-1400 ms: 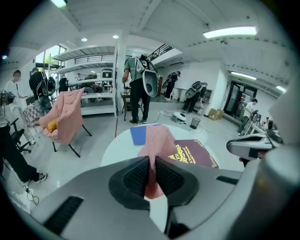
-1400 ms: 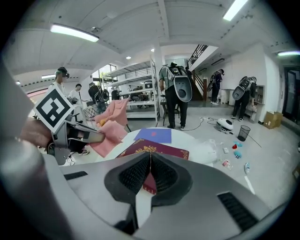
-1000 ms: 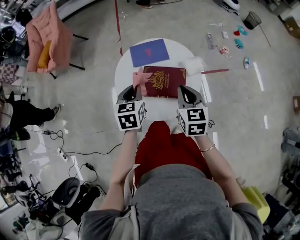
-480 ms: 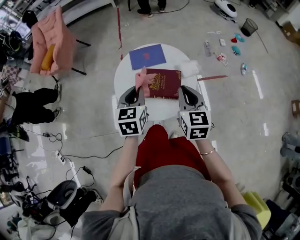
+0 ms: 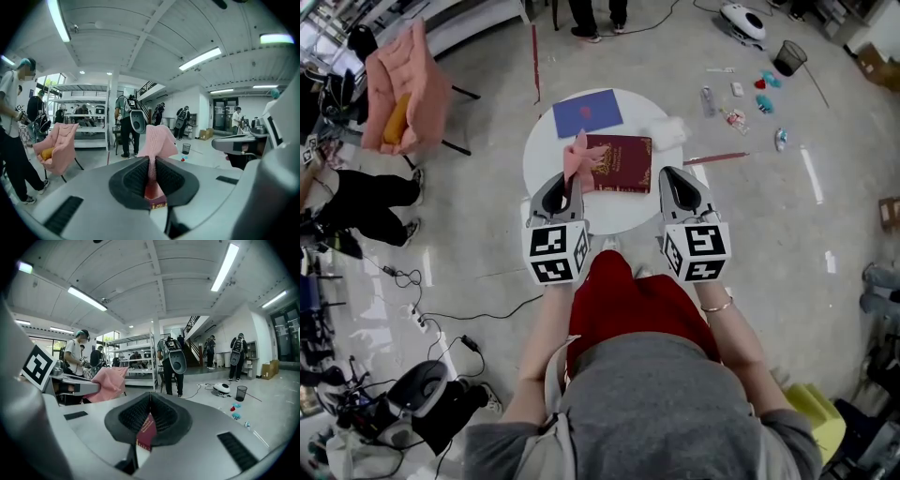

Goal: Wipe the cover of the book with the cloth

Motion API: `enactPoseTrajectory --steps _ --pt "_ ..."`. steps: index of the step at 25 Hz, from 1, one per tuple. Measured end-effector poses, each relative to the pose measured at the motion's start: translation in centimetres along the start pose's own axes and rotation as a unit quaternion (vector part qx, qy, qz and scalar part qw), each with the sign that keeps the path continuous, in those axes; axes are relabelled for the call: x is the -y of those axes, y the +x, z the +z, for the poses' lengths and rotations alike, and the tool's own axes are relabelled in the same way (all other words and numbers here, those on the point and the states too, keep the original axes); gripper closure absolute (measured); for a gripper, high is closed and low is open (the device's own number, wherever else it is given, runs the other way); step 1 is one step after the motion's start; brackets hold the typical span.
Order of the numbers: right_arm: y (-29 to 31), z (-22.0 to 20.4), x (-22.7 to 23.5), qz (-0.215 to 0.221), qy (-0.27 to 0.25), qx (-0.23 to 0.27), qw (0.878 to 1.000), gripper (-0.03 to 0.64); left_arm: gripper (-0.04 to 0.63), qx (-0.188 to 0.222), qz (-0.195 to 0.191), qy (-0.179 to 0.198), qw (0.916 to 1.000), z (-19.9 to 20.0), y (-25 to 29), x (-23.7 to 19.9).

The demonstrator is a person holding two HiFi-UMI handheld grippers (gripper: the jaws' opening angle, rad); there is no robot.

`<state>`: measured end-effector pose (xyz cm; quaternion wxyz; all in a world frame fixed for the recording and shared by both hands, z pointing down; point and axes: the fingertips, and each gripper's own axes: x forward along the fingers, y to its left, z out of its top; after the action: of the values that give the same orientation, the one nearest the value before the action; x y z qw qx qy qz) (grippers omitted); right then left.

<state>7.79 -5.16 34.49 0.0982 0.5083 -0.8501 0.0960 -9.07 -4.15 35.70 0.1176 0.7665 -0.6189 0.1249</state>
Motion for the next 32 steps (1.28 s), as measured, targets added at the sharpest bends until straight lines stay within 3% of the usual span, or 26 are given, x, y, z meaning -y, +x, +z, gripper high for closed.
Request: enactPoseTrajectory --steps 14,32 --pt "-4.1 1.7 -0.6 0.018 -0.024 0.042 0.999 0.589 0.56 0.043 0.004 0.004 0.999 1.7 -3.8 1.6" --pt "-4.1 2.5 -0.7 0.036 -0.023 0.065 0.997 0.589 0.56 0.057 0.008 0.009 0.9983 2.3 -4.3 2.1"
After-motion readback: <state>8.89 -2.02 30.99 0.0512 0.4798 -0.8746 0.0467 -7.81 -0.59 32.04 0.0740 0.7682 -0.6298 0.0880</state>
